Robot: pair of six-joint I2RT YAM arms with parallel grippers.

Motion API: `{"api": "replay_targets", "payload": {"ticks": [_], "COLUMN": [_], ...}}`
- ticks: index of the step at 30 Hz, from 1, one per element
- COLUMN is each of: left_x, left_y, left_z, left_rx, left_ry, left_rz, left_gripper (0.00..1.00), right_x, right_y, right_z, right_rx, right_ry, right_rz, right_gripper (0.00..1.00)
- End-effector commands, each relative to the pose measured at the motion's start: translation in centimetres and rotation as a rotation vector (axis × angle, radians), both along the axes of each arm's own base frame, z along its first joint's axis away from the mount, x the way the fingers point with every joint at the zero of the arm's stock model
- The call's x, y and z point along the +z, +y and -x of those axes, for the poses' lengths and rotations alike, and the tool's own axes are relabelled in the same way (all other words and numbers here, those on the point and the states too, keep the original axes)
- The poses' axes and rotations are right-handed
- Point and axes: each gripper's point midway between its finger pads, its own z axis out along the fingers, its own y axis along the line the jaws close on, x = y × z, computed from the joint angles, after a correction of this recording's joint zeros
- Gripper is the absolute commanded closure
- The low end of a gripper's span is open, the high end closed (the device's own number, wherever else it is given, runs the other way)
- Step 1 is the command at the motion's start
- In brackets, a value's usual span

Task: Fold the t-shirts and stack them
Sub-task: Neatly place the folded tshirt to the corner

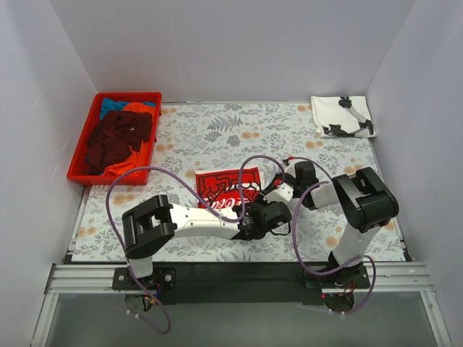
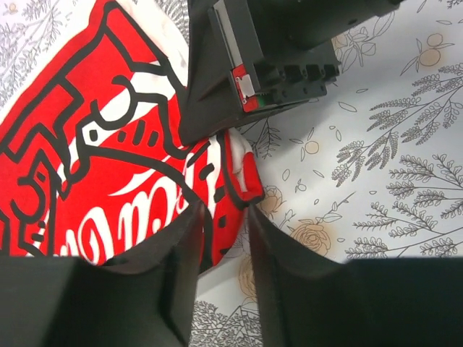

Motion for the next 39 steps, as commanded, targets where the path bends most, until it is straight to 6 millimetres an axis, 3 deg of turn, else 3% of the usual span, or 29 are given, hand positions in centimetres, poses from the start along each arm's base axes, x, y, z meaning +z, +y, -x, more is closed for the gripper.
{"api": "replay_targets", "payload": {"ticks": [1,3,6,7,9,10,11,15,16,19,20,22,24,25,27,29,30,31,32,39], "left_x": [4.2,4.5,6.6,7.3,7.6,7.5,8.4,10.9,10.8,10.0,8.2,6.9,7.1,6.7,6.0,5.1,4.9,4.7,4.3,2.1], "left_y": [0.3,1.1,2.9,4.7,7.1,9.9,11.5,17.7,20.1,24.6,25.7,27.7,28.9,29.3,29.7,29.7,29.7,29.8,29.7,29.3], "left_z": [-1.0,-1.3,-2.6,-3.7,-5.4,-7.4,-8.3,-11.4,-12.3,-12.9,-12.4,-12.6,-12.9,-12.9,-13.0,-12.9,-12.9,-12.9,-13.0,-12.9], "left_rx": [0.034,0.037,0.063,0.099,0.146,0.217,0.262,0.475,0.549,0.690,0.713,0.776,0.849,0.866,0.883,0.890,0.890,0.892,0.894,0.883], "left_ry": [-0.024,-0.022,-0.032,-0.036,-0.033,-0.036,-0.057,-0.074,-0.073,-0.064,-0.038,-0.023,-0.043,-0.040,-0.026,-0.006,-0.001,0.002,0.008,0.067], "left_rz": [0.126,0.130,0.172,0.190,0.195,0.185,0.194,0.212,0.209,0.265,0.251,0.252,0.233,0.214,0.200,0.182,0.177,0.170,0.161,0.113], "left_gripper": [0.66,0.59,0.52,0.48,0.44,0.43,0.42,0.36,0.34,0.28,0.22,0.18,0.13,0.12,0.11,0.11,0.11,0.10,0.10,0.10], "right_x": [1.5,1.7,2.2,3.4,2.9,2.9,4.4,5.7,5.9,6.7,6.9,8.2,8.5,10.5,11.2,13.7,13.4,13.8,15.4,17.5], "right_y": [-0.6,-1.4,-3.1,-3.6,-5.1,-6.1,-6.9,-10.1,-11.1,-14.2,-15.4,-17.4,-19.2,-20.4,-22.5,-24.9,-25.3,-27.2,-27.8,-32.3], "right_z": [-1.9,-2.7,-5.0,-6.8,-7.6,-8.5,-10.3,-15.1,-15.9,-19.2,-20.3,-22.8,-24.5,-26.2,-27.9,-30.0,-30.7,-31.3,-32.3,-35.4], "right_rx": [0.036,0.055,0.079,0.073,0.075,0.088,0.074,0.079,0.070,0.052,0.030,-0.008,-0.035,-0.083,-0.125,-0.195,-0.199,-0.226,-0.261,-0.415], "right_ry": [-0.090,-0.135,-0.198,-0.240,-0.199,-0.230,-0.247,-0.303,-0.303,-0.324,-0.331,-0.356,-0.365,-0.407,-0.426,-0.477,-0.479,-0.482,-0.522,-0.603], "right_rz": [0.043,0.099,0.239,0.278,0.384,0.433,0.488,0.672,0.707,0.834,0.883,0.926,0.972,0.982,1.044,1.093,1.107,1.129,1.138,1.213], "right_gripper": [0.99,0.99,0.99,0.99,0.99,0.99,0.99,0.99,0.99,0.99,0.99,0.99,0.99,0.99,0.99,0.99,0.99,0.99,0.99,0.99]}}
